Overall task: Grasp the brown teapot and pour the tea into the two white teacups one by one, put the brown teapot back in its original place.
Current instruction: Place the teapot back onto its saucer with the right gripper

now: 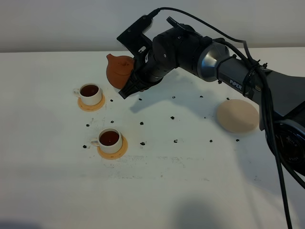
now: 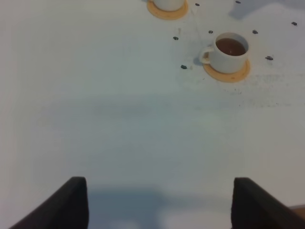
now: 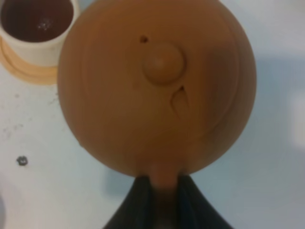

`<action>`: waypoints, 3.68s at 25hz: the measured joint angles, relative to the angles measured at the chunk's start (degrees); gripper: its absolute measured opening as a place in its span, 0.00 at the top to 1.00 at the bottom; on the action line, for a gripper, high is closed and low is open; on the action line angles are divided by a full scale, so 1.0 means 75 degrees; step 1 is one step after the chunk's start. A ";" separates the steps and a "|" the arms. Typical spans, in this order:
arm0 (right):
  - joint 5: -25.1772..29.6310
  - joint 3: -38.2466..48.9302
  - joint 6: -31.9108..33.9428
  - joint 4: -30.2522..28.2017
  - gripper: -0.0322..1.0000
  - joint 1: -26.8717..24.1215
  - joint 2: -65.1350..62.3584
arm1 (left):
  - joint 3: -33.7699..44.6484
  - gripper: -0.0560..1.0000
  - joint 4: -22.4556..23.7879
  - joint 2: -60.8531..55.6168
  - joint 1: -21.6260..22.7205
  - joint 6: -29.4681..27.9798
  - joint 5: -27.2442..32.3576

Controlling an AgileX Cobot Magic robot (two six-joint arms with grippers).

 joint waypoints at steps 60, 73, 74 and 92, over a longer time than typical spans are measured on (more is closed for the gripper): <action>-0.0360 0.5810 0.1043 -0.0096 0.87 -0.2707 -0.4089 | 0.0000 0.38 0.0000 0.0000 0.0000 0.0000 0.0002; -0.0916 0.6329 0.1141 0.0087 0.87 -0.2907 -0.3760 | 0.0000 0.38 0.0000 0.0000 0.0000 0.0000 0.0002; -0.0916 0.6329 0.1141 0.0087 0.87 -0.2927 -0.3703 | 0.0000 0.38 0.0000 0.0000 0.0000 0.0000 0.0002; -0.1236 0.6732 0.1141 0.0231 0.87 -0.3315 -0.3414 | 0.0000 0.38 0.0000 0.0000 0.0000 0.0000 0.0002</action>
